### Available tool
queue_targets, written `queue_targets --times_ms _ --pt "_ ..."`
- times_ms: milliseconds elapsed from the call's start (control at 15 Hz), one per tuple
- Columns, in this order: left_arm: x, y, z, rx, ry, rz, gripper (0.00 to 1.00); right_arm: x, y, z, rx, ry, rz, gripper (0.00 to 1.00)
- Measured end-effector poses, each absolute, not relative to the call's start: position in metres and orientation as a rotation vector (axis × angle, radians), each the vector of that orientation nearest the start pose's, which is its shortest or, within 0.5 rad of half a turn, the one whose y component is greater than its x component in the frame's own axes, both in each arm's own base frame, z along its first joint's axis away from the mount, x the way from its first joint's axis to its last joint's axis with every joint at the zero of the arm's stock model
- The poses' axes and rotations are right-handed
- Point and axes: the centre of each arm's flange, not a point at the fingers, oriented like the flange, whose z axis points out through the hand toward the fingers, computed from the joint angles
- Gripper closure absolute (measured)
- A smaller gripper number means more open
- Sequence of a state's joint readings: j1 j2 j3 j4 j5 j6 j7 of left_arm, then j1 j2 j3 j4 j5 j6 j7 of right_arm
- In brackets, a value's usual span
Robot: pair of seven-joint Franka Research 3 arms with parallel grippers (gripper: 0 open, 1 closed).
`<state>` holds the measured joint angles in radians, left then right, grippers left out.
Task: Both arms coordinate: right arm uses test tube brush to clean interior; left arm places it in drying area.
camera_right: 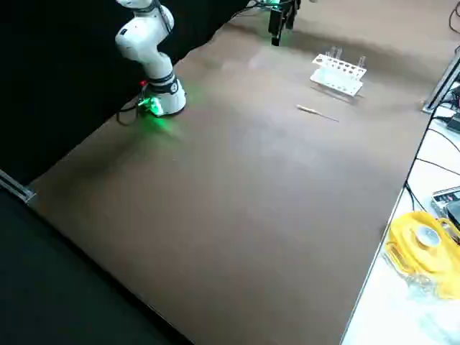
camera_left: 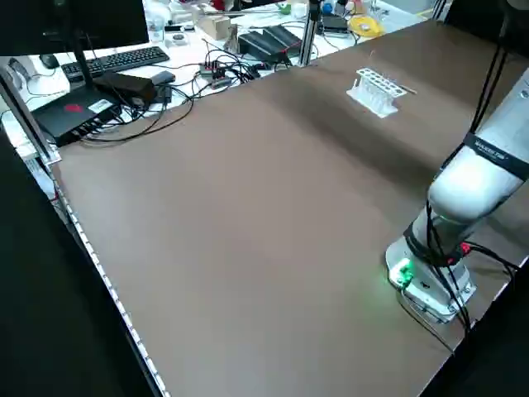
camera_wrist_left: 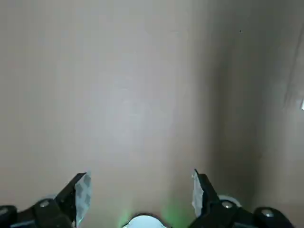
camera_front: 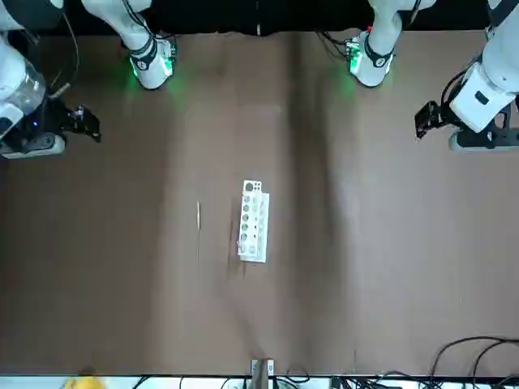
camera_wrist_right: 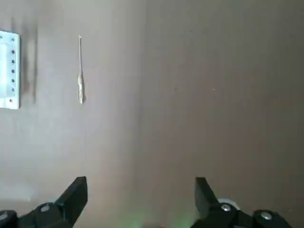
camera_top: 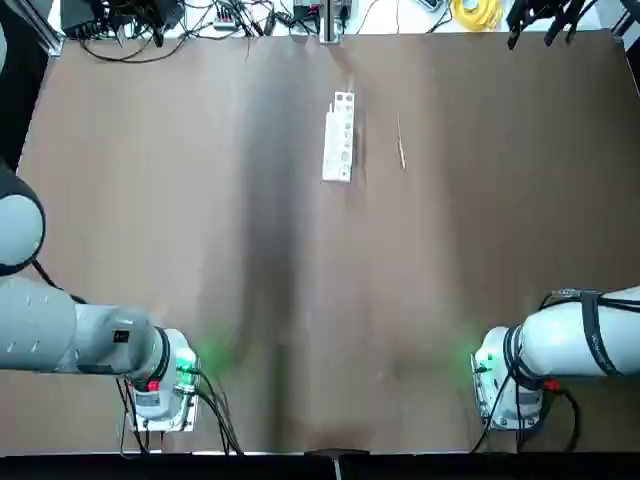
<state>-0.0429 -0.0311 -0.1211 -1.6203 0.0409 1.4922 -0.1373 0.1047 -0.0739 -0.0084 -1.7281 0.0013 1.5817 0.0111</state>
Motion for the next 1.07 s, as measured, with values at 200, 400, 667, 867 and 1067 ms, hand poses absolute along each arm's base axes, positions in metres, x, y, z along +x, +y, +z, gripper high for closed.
queue_targets --times_ms 200,400,667,867,1067 --pt "0.527 -0.084 0.611 -3.076 0.038 0.164 0.0 0.534 0.081 0.567 -3.135 -0.223 0.18 0.0" --pt "0.526 -0.086 0.61 -3.073 0.042 0.178 0.0 0.558 0.121 0.519 -3.131 -0.32 0.205 0.0" --pt "0.54 -0.107 0.586 -3.073 0.173 0.203 0.0 0.596 0.187 0.433 -3.132 -0.368 0.147 0.0" --pt "0.553 -0.129 0.559 -3.066 0.348 0.246 0.0 0.619 0.218 0.38 -3.139 -0.257 0.066 0.0" --pt "0.559 -0.132 0.55 -3.065 0.376 0.268 0.0 0.642 0.229 0.325 -3.133 -0.16 0.021 0.0"
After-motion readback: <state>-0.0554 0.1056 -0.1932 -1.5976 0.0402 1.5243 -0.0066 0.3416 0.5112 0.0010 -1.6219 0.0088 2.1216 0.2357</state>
